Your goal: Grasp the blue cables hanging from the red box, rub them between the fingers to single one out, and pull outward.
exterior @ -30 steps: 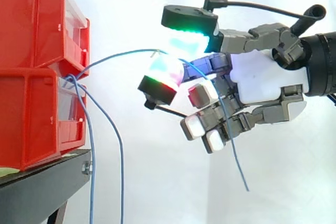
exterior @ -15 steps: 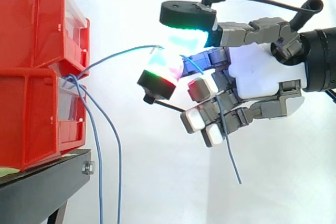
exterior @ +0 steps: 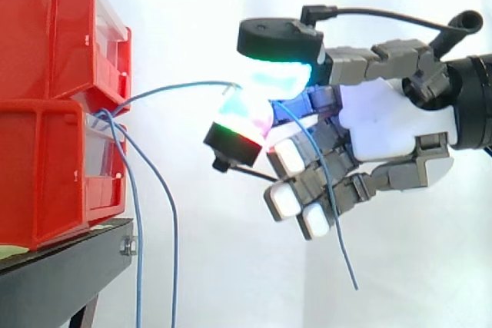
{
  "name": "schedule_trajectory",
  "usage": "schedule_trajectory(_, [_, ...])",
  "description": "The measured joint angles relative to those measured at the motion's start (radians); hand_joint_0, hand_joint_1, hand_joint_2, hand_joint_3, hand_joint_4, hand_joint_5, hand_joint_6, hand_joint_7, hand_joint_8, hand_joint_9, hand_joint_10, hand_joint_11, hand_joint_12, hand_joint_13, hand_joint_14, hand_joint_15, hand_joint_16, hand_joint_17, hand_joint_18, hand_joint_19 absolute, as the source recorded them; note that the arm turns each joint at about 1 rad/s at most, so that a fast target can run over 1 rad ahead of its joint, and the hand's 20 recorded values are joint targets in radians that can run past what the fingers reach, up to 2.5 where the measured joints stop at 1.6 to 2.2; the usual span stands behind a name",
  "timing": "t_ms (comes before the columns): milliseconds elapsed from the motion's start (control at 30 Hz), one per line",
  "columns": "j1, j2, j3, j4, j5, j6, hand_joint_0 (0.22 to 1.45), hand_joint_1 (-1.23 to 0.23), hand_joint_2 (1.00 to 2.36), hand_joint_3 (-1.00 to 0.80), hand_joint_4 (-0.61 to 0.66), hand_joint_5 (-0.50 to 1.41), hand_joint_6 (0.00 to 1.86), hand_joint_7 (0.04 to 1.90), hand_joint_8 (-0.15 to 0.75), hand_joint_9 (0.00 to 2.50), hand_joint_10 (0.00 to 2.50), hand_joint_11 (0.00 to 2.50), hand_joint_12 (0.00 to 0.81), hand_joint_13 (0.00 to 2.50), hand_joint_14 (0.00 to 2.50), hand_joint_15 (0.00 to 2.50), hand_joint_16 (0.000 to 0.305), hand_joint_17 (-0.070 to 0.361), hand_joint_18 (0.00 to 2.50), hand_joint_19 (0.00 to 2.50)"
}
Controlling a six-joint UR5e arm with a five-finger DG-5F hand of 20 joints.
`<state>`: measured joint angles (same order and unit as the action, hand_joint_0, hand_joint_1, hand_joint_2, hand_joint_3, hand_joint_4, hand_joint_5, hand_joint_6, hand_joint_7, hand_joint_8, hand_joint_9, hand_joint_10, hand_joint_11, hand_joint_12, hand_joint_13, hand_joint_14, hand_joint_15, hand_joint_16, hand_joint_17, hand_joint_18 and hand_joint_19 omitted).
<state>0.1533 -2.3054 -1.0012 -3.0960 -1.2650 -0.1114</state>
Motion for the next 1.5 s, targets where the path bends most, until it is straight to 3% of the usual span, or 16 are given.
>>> schedule_trajectory(200, [0.008, 0.000, -0.062, 0.098, 0.000, 0.000, 0.62, -0.85, 1.01, 0.00, 0.07, -0.08, 0.90, 1.17, 0.363, 1.16, 0.02, 0.46, 0.403, 0.98, 0.02, 0.48, 0.057, 0.128, 0.95, 0.53])
schedule_trajectory(400, [0.018, 0.001, -0.188, 0.256, 0.004, 0.006, 0.62, -0.85, 1.01, 0.00, 0.07, -0.08, 0.90, 1.18, 0.367, 1.24, 0.02, 0.52, 0.405, 1.02, 0.02, 0.52, 0.058, 0.132, 0.95, 0.53])
schedule_trajectory(567, [0.021, 0.001, -0.246, 0.325, 0.005, 0.016, 0.62, -0.86, 1.01, 0.01, 0.06, -0.08, 0.90, 1.17, 0.375, 1.29, 0.02, 0.56, 0.400, 1.06, 0.02, 0.56, 0.059, 0.134, 0.95, 0.52])
schedule_trajectory(933, [0.031, 0.000, -0.262, 0.316, -0.002, -0.006, 0.62, -0.86, 1.01, 0.00, 0.06, -0.08, 0.90, 1.16, 0.364, 1.32, 0.02, 0.59, 0.392, 1.08, 0.02, 0.58, 0.059, 0.134, 0.94, 0.52])
schedule_trajectory(1500, [0.032, 0.000, -0.263, 0.312, -0.002, -0.013, 0.62, -0.85, 1.01, 0.00, 0.06, -0.08, 0.90, 1.14, 0.369, 1.36, 0.02, 0.62, 0.397, 1.10, 0.02, 0.62, 0.059, 0.134, 0.94, 0.54])
